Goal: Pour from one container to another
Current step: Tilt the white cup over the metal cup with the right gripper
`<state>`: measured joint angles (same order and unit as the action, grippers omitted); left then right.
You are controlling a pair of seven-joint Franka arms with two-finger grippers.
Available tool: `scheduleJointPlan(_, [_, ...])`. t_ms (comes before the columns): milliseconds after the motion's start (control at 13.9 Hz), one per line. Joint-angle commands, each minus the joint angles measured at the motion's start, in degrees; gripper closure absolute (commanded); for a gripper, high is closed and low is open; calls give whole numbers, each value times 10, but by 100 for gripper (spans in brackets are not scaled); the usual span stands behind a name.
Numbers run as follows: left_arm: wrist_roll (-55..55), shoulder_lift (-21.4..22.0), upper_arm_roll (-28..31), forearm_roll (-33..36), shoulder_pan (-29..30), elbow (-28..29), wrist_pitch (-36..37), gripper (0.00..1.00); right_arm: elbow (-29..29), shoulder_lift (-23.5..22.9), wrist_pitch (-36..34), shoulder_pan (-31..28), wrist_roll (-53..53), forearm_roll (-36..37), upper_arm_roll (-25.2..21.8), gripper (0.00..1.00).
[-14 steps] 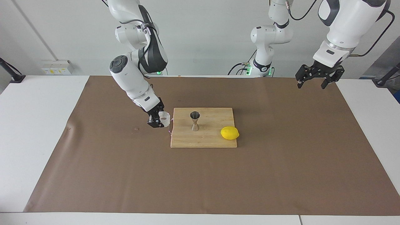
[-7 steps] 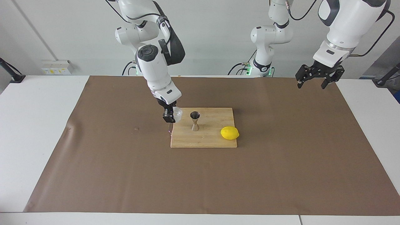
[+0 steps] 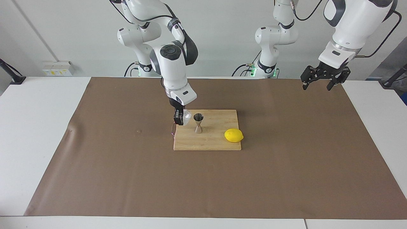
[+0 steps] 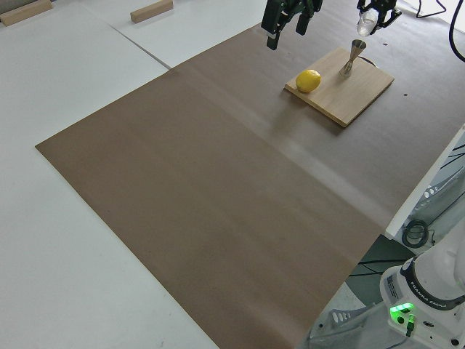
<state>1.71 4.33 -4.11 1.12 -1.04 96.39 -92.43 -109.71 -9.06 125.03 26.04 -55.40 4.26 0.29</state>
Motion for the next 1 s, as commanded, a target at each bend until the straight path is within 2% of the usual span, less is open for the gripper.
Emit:
scheduleJointPlan(0, [6, 14, -3, -4, 6, 13, -1, 0, 15, -15, -5, 12, 53, 43, 2, 100])
scheduleJointPlan(287, [6, 14, -3, -4, 6, 13, -1, 0, 15, -17, -2, 16, 82, 73, 2, 100])
scheduleJointPlan(932, [6, 14, -3, -4, 6, 13, -1, 0, 9, -20, 14, 62, 194, 188, 2, 100])
